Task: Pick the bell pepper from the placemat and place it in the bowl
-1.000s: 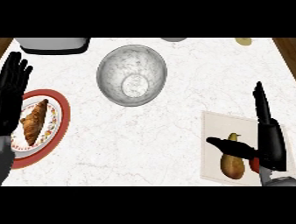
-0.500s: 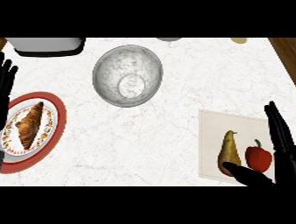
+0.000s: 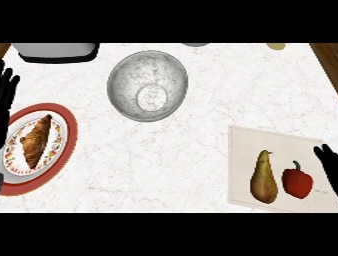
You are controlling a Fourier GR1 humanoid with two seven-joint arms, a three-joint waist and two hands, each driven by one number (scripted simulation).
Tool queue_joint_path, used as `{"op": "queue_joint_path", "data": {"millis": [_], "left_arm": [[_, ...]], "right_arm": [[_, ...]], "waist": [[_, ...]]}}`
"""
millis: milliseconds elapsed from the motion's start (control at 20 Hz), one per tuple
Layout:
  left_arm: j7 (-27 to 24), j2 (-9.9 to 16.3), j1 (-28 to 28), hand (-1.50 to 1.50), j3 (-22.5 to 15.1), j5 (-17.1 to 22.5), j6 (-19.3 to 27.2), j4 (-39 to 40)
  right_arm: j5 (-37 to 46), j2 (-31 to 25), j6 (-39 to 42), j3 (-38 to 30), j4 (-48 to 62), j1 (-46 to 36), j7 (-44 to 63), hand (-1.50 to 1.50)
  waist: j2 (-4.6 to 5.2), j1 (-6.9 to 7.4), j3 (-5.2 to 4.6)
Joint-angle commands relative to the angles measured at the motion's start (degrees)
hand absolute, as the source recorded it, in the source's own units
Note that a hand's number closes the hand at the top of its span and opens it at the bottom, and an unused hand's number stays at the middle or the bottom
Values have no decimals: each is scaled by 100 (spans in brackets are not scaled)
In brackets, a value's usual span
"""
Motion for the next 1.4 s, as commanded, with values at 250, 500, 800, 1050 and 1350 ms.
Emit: {"op": "queue_joint_path", "data": {"millis": [250,500,800,1050,1350], "left_arm": [[-49,-70,-285,0,52,-85,-132,300],[-79,-180,-63,0,177,-86,-274,130],[167,-280,-321,0,228,-321,-177,112],[-160,-539,-153,0,201,-475,-284,261],[181,-470,-355,0,411,-493,-396,106]], "right_arm": [[-1102,-273,2243,-152,-1085,-397,2063,-150],[-1141,-80,2341,-714,-753,-205,1516,-150],[-857,296,2490,-733,244,-381,980,-150],[-394,722,2193,-651,885,-291,475,-150],[70,1020,2063,-767,1414,-217,-157,-150]], "waist": [[34,65,29],[16,68,39],[22,88,42],[22,91,42],[21,91,43]]}}
